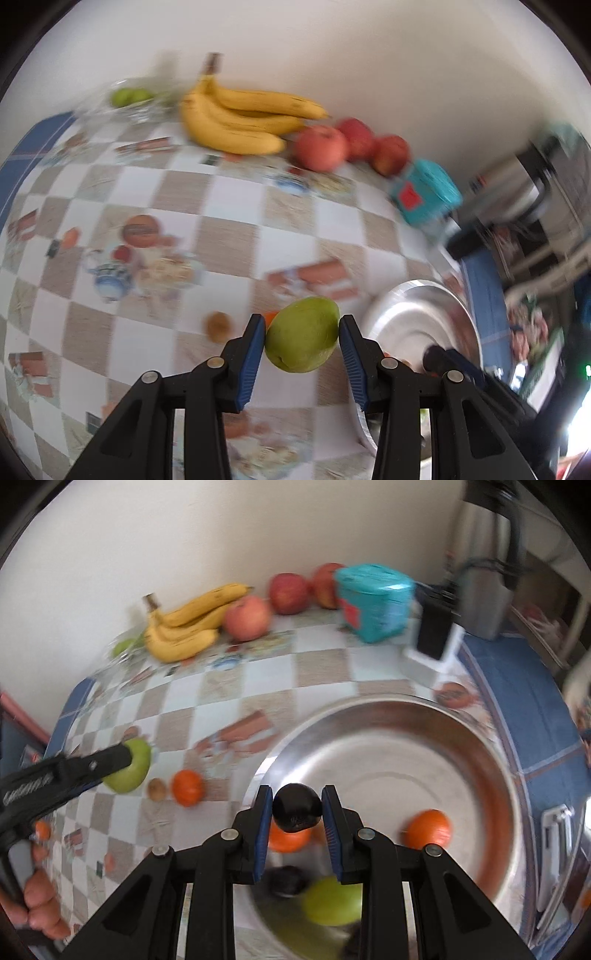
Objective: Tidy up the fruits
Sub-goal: 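Carry the plum and pear over the steel bowl and open both grippers, then withdraw both open grippers from the bowl toward the loose fruit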
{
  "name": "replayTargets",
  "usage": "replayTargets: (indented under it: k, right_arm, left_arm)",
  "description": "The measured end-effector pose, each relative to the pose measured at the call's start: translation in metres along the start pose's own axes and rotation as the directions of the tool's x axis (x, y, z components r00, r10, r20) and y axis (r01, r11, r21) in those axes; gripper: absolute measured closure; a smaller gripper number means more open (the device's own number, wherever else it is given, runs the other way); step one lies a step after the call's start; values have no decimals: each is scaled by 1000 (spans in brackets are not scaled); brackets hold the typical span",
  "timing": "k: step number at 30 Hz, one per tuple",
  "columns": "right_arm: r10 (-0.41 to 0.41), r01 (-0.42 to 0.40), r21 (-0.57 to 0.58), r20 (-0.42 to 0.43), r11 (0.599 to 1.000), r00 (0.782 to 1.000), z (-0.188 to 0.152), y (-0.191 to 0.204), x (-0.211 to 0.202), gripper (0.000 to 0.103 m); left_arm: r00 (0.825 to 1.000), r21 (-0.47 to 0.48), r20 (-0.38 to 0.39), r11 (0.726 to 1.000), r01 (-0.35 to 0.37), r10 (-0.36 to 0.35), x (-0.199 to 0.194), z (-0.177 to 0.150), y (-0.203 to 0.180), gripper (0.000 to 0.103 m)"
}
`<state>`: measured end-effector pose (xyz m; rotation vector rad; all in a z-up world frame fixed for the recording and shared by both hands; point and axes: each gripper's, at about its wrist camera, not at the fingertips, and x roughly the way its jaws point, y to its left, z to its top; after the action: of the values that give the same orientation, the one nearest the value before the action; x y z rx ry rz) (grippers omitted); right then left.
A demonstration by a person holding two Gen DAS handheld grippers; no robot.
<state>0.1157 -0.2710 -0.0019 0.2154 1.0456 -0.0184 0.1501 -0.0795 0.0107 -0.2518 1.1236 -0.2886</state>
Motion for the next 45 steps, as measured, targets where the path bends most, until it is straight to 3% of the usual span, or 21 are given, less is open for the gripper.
replayTargets:
  k: [4, 11, 21, 25, 27, 29, 31, 34, 36, 41, 45]
  right_arm:
    - [-41, 41, 66, -2, 997, 999, -2, -30, -4, 75]
    - [-62, 65, 127, -28, 990, 998, -7, -59, -6, 74]
    - [-56, 62, 116, -52, 991, 997, -10, -55, -1, 74]
    - [-60, 66, 105, -58, 992, 997, -9, -52, 0, 59]
    - [-60, 66, 101, -55, 993, 997, -8, -51, 0, 58]
    - [-73, 78, 98, -55, 992, 996, -8, -50, 0, 44]
    - [-76, 81, 98, -53, 992, 996, -8, -50, 0, 42]
    - [-83, 88, 95, -52, 992, 995, -7, -49, 0, 26]
    - [-94, 98, 87, -51, 991, 994, -7, -48, 1, 25]
    - [-114, 117, 58, -39, 992, 993, -7, -44, 2, 19]
    - [-128, 129, 36, -21, 991, 992, -7, -41, 0, 19]
  left_arm:
    - [998, 90, -54, 996, 31, -26, 12, -14, -35, 59]
    - [993, 158, -107, 985, 76, -59, 18, -26, -64, 63]
    - [994, 110, -103, 993, 50, -38, 19, -22, -52, 63]
    - [994, 89, -108, 996, 33, -23, 20, -20, -47, 62]
    - [994, 76, -112, 997, 20, -11, 21, -19, -43, 60]
    - [993, 60, -116, 998, 2, 5, 22, -17, -37, 43]
    - [993, 40, -114, 999, -37, 41, 23, -15, -30, 30]
    - [988, 17, -107, 994, -110, 111, 23, -12, -17, 16]
    - [982, -1, -101, 987, -160, 159, 23, -10, -8, 3]
    - [957, -53, -80, 957, -284, 279, 18, -4, 20, 0]
    - [952, -96, -57, 947, -306, 301, 10, 0, 37, 0]
